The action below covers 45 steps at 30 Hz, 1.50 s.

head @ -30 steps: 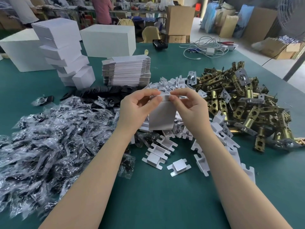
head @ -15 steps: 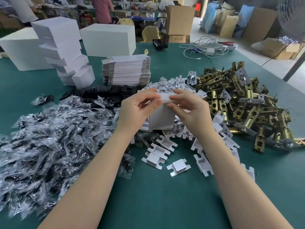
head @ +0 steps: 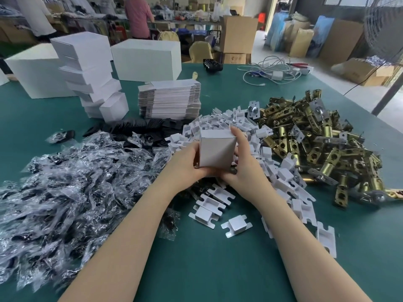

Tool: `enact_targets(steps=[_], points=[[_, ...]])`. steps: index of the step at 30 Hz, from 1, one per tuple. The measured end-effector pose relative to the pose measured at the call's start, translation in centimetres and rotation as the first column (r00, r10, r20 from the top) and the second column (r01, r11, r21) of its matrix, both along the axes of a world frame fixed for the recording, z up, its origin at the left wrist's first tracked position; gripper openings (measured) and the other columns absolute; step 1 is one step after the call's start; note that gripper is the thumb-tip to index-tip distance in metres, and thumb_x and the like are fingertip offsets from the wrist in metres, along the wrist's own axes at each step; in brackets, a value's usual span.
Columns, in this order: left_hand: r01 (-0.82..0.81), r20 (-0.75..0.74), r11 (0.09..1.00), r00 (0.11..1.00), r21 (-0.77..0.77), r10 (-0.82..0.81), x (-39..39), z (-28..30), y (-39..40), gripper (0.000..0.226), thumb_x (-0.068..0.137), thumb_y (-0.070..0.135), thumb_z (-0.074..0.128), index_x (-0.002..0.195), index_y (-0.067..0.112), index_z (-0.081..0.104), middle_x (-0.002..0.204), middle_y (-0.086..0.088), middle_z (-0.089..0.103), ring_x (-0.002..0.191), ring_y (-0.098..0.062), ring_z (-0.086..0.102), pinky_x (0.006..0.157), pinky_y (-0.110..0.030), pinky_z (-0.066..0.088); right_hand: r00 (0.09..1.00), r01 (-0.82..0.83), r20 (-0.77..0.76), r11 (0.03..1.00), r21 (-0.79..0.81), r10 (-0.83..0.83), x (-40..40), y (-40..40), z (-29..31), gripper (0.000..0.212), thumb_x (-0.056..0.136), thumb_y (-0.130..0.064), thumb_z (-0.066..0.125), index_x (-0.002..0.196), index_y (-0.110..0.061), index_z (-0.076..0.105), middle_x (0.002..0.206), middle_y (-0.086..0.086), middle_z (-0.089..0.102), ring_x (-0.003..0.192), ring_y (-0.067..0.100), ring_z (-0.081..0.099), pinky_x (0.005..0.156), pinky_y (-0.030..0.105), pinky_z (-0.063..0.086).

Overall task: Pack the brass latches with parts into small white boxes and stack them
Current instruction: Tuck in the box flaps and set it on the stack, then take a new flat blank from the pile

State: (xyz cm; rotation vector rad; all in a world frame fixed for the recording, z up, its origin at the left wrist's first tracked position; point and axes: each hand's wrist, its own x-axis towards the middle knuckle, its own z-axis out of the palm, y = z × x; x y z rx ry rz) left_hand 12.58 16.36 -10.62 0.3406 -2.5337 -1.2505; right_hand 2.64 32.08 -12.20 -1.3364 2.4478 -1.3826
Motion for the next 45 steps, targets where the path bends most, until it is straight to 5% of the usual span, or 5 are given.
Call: enact_targets(steps=[8, 14, 20, 25, 45], points=[[-0.173, -0.066, 0.944, 0.978, 0.281, 0.199, 0.4, 1.8, -0.7, 0.041, 0.076, 0.028, 0.083, 0.104, 0.037, 0.055, 0.102, 0.017, 0.07, 0.095, -0.005, 0.068, 0.08, -0.027, 0.058, 0.993, 0.077, -0.082, 0.994, -0.079, -0.084, 0.7, 0.2, 0.0, 0.095, 0.092, -0.026, 0.067, 0.147, -0.05, -0.007, 0.142, -0.003, 0.052, 0.12, 0.01, 0.054, 0.096, 0.033, 0.046], [-0.115, -0.239, 0.474, 0.747, 0.873, 0.621, -1.7, 5.8, -4.4, 0.041, 0.097, 0.029, 0.061, 0.133, 0.024, 0.043, 0.127, -0.001, 0.057, 0.11, -0.021, 0.06, 0.085, -0.039, 0.059, 0.992, 0.08, -0.1, 0.997, -0.007, -0.08, 0.9, 0.0, -0.4, 0.084, 0.095, -0.032, 0.06, 0.146, -0.053, -0.004, 0.138, -0.013, 0.051, 0.061, -0.009, 0.042, 0.069, 0.024, 0.042], [-0.783, -0.341, 0.618, 0.565, 0.066, 0.752, -2.8, 9.2, -15.3, 0.058, 0.1, 0.036, 0.051, 0.151, 0.015, 0.033, 0.147, -0.011, 0.046, 0.131, -0.032, 0.047, 0.107, -0.047, 0.043, 0.991, 0.099, -0.102, 0.992, 0.075, -0.091, 0.7, 0.0, -0.9, 0.079, 0.095, -0.031, 0.06, 0.149, -0.048, 0.005, 0.131, -0.016, 0.053, 0.064, -0.005, 0.052, 0.057, 0.017, 0.035], [-0.629, -0.206, 0.545, 0.738, -0.554, 0.643, -2.4, 9.3, -20.7, 0.051, 0.1, 0.03, 0.054, 0.145, 0.014, 0.035, 0.136, -0.027, 0.047, 0.115, -0.053, 0.051, 0.088, -0.058, 0.045, 0.991, 0.108, -0.088, 0.987, 0.122, -0.098, 0.7, -0.1, -1.1, 0.076, 0.095, -0.029, 0.06, 0.149, -0.051, 0.01, 0.127, -0.021, 0.052, 0.06, -0.004, 0.046, 0.058, 0.013, 0.033], [-0.464, -0.023, 0.593, 0.799, -0.658, 0.6, -5.8, 3.9, -25.0, 0.032, 0.097, 0.014, 0.054, 0.124, -0.002, 0.06, 0.116, -0.029, 0.062, 0.104, -0.045, 0.059, 0.081, -0.051, 0.048, 0.988, 0.119, -0.125, 0.973, 0.2, -0.095, 0.7, 0.1, -1.4, 0.069, 0.095, -0.029, 0.06, 0.15, -0.044, 0.022, 0.119, -0.022, 0.055, 0.097, -0.005, 0.049, 0.075, 0.007, 0.035]])
